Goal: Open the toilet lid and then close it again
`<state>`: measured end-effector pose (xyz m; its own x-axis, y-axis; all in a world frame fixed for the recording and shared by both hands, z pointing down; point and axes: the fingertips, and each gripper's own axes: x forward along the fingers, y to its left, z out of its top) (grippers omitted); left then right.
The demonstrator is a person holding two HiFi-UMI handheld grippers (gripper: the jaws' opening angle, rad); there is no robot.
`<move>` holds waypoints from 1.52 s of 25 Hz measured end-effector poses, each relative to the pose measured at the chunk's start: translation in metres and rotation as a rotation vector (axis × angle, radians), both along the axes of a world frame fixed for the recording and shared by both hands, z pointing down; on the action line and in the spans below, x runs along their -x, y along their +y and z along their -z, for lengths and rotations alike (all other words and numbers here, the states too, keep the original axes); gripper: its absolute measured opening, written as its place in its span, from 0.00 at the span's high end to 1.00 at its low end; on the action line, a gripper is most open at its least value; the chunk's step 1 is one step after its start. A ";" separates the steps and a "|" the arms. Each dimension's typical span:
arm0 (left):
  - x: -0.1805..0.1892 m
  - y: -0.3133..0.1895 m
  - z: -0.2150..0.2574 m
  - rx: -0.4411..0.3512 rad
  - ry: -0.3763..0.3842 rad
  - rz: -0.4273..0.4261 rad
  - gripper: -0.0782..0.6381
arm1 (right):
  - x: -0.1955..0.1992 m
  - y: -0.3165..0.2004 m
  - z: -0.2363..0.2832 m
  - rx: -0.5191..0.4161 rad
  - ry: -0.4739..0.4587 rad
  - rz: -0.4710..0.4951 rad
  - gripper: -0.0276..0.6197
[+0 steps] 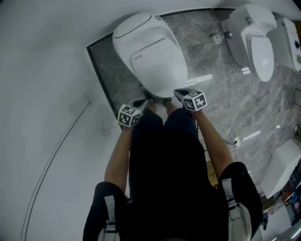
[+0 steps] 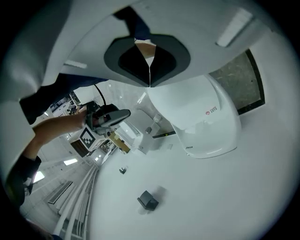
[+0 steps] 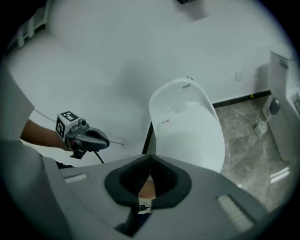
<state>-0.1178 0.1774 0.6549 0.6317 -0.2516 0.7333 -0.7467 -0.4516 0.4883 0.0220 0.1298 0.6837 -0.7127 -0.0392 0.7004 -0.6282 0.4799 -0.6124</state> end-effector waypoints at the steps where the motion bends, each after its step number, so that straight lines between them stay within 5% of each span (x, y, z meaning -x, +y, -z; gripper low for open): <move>1: 0.001 -0.003 0.012 -0.017 0.005 0.009 0.87 | 0.005 -0.004 0.016 -0.052 -0.014 0.021 0.95; 6: 0.003 -0.013 0.068 -0.103 0.031 0.042 0.87 | 0.016 -0.016 0.089 -0.270 -0.040 0.122 0.95; 11: -0.001 -0.037 0.101 -0.168 0.049 0.018 0.87 | 0.021 -0.033 0.138 -0.363 -0.025 0.150 0.95; 19: -0.014 -0.070 0.142 -0.272 0.082 0.052 0.87 | 0.014 -0.032 0.171 -0.414 -0.011 0.163 0.95; 38: -0.005 -0.093 0.170 -0.328 0.059 0.143 0.87 | -0.003 -0.065 0.189 -0.490 -0.019 0.166 0.95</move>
<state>-0.1129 0.0847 0.4849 0.6116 -0.5564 0.5625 -0.7887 -0.4843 0.3786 0.0247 0.0645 0.4943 -0.7498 -0.2448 0.6147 -0.5102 0.8054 -0.3017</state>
